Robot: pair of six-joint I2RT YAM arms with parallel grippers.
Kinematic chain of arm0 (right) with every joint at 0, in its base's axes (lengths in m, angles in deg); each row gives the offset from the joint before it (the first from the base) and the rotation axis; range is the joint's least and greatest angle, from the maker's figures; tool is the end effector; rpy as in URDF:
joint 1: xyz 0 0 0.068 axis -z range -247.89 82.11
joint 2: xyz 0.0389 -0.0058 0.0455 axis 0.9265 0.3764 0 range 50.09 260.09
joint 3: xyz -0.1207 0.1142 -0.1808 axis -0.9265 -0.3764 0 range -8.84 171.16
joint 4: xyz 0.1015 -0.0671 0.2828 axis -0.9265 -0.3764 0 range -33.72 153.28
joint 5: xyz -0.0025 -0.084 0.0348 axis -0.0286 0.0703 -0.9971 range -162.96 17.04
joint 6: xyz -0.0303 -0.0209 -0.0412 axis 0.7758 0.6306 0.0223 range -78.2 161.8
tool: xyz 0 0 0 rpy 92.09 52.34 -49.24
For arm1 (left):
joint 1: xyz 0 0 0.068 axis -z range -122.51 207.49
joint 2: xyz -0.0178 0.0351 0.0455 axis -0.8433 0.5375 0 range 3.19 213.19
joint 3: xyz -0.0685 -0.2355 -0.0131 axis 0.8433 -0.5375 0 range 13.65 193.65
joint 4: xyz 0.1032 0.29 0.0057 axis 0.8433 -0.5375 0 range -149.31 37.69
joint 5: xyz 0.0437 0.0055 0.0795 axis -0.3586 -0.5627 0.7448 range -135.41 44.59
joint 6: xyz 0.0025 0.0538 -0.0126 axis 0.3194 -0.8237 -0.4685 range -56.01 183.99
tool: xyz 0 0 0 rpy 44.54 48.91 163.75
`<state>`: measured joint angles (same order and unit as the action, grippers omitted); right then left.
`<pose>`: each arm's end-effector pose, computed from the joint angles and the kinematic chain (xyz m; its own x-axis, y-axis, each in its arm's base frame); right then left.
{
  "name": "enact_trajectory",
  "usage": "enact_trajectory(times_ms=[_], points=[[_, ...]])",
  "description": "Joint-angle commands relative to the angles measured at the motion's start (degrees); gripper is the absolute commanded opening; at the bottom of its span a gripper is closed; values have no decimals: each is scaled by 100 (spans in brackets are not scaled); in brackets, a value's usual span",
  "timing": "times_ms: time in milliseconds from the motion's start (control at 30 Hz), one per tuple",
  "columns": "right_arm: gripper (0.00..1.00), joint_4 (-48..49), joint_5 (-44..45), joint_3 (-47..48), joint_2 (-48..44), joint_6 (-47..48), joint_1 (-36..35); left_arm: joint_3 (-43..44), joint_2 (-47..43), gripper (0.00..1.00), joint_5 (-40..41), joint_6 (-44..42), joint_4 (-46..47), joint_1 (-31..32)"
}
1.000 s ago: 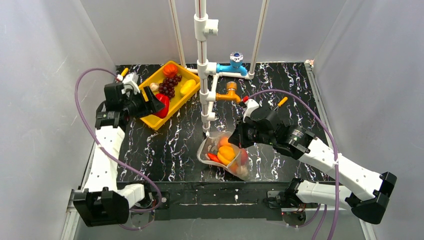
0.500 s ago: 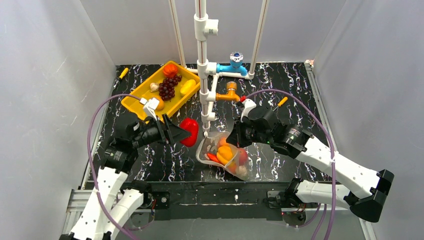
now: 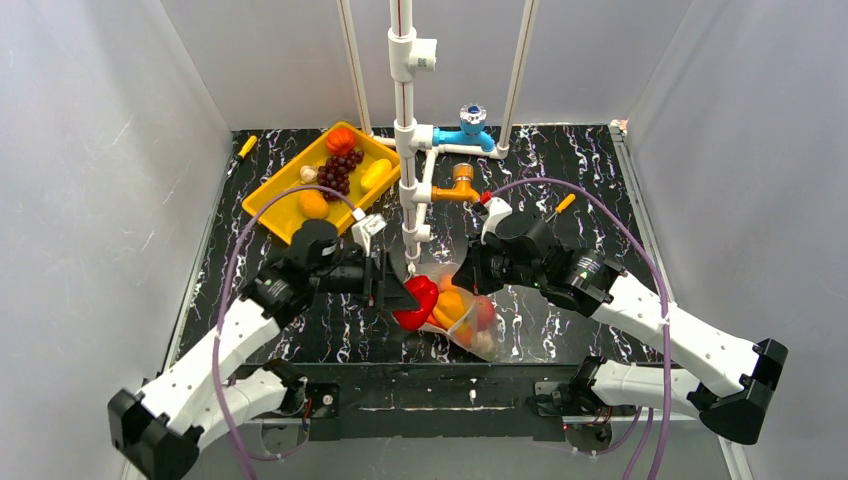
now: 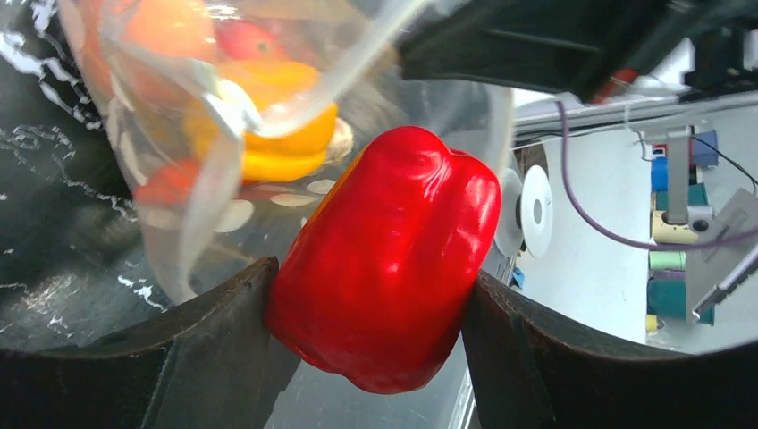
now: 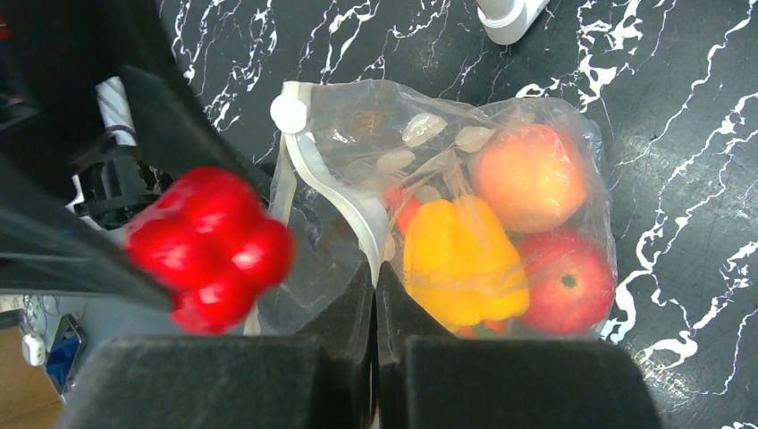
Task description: Place the food in the zip-top bag and seal the zipper
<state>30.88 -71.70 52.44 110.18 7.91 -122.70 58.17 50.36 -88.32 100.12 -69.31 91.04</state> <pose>0.1683 0.2370 0.3261 -0.6975 -0.0218 -0.7162 -0.5027 0.7272 0.4675 0.1957 -0.1605 0.2986 -0.7801 -0.0007 -0.6257 0.5934 0.3163 -0.7402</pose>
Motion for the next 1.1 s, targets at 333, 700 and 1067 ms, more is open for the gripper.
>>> enact_trajectory(times_ms=[333,700,1067], points=[[1,300,-346,246,74,147,14,1287,1720,48,655,-202,-998,362],[1,395,-396,397,101,187,13,1496,2259,62,381,-99,-1269,670],[1,367,-407,292,-155,66,5,1831,2033,96,1078,-89,-1322,675]])
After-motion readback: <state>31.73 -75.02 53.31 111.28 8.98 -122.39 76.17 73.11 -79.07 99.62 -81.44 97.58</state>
